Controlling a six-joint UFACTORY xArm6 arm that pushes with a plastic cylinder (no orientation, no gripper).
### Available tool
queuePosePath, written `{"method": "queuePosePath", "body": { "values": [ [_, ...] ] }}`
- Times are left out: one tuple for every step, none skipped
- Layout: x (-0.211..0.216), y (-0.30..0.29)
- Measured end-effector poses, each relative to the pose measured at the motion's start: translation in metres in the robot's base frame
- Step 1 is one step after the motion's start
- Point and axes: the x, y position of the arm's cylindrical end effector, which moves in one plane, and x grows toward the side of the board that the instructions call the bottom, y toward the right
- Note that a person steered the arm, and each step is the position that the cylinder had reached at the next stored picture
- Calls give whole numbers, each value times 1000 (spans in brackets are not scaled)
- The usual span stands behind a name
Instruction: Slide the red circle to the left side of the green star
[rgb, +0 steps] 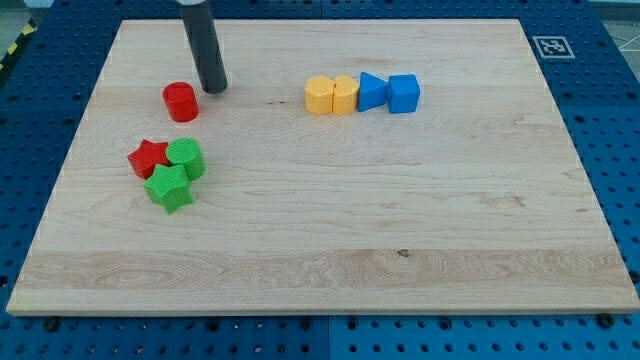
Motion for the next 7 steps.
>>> {"method": "queuePosePath", "body": {
  "values": [
    [10,-2],
    [7,-19],
    [3,-39],
    [4,-47],
    [15,-47],
    [30,-46],
    [39,-46]
  ]
}}
